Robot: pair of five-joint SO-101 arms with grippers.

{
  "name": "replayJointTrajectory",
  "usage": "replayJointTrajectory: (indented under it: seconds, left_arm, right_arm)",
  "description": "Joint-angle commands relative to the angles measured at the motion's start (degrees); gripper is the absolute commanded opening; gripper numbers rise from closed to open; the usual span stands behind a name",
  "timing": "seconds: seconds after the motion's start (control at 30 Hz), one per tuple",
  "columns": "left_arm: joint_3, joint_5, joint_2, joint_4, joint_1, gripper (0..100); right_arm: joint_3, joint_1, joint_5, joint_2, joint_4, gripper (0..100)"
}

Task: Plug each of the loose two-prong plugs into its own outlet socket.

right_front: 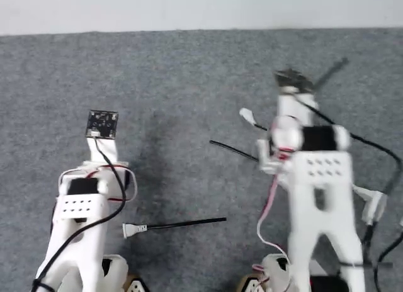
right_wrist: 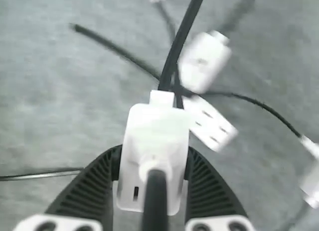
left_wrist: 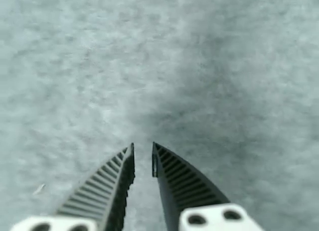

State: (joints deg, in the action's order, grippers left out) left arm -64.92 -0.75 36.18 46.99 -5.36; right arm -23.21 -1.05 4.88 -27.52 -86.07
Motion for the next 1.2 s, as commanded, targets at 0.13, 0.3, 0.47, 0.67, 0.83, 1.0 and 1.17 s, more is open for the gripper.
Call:
replayJointTrajectory:
  seconds: [0.13, 0.3, 0.47, 0.67, 0.83, 1.0, 1.17]
  left_arm:
    - [1.45, 8.7, 0.97, 0.79, 14.68, 6]
    - [5.67, 14.51, 0.88, 1.05, 23.47, 6]
    - [13.76, 19.52, -5.36, 2.99, 31.38, 7]
    - [22.29, 24.62, -22.15, -0.53, 38.51, 20]
    - [26.77, 26.02, -31.65, -2.46, 39.74, 23]
    - [26.42, 25.93, -31.56, -2.2, 38.33, 23]
    - [21.67, 25.76, -26.2, -2.46, 36.92, 23]
  right_arm:
    - [-12.04, -28.7, 12.92, -4.88, 13.32, 0.8]
    - [-13.19, -39.6, 19.87, -1.01, 18.59, 0.8]
    - [-13.1, -44.44, 27.52, 7.25, 22.64, 4.4]
    - [-11.25, -47.69, 28.31, 14.46, 27.74, 27.7]
    - [-5.01, -47.69, 28.4, 12.44, 20.26, 27.3]
    - [1.41, -47.52, 28.22, 8.75, 10.42, 27.0]
    - [2.46, -38.73, 27.96, 5.85, 2.95, 27.0]
